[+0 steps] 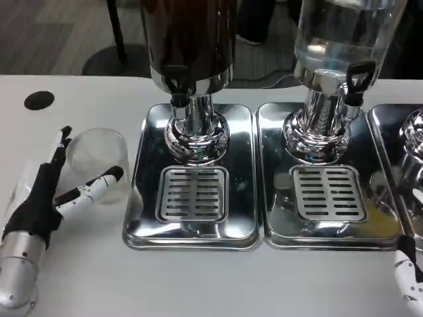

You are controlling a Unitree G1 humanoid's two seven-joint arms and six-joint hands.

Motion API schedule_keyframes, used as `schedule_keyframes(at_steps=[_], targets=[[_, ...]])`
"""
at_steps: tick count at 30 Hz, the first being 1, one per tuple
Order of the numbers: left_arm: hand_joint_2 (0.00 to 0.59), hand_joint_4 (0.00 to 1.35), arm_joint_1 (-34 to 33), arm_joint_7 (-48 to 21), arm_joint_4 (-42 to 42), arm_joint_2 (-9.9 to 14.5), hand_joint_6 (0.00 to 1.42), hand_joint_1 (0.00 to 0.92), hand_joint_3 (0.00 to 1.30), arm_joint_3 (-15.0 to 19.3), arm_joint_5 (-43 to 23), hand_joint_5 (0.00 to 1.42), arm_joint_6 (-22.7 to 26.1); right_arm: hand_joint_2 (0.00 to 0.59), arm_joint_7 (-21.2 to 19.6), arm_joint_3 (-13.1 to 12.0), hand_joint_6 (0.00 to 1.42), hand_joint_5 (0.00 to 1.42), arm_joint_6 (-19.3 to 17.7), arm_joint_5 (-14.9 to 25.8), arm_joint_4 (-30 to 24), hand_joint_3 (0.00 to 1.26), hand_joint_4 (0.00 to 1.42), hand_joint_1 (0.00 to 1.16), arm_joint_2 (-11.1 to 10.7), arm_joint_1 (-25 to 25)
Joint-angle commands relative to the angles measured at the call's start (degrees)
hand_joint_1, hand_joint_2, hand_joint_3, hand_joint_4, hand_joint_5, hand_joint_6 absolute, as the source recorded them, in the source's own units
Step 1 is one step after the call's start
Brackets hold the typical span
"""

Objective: Grasp the cup under the faucet to collect the drink, then remove the cup.

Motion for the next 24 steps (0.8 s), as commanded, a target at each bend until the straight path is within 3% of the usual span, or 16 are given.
schedule_keyframes(at_steps=[1,24], targets=[[0.132,0.00,-1.1,0.7,0.9,-0.2,0.08,0.512,0.00,-0.8,0.7,0.03,0.7,0.550,-0.3,-1.2,0.00,0.00,-1.5,0.9,0.0,0.17,0.04,0.38,0.3,0.3],[0.145,0.00,-2.5,1.4,2.9,-0.5,0.10,0.516,0.00,-1.4,0.7,0.07,0.6,0.559,-0.1,-2.5,0.00,0.00,-3.6,1.5,-0.5,0.18,0.05,0.39,1.7,1.0]])
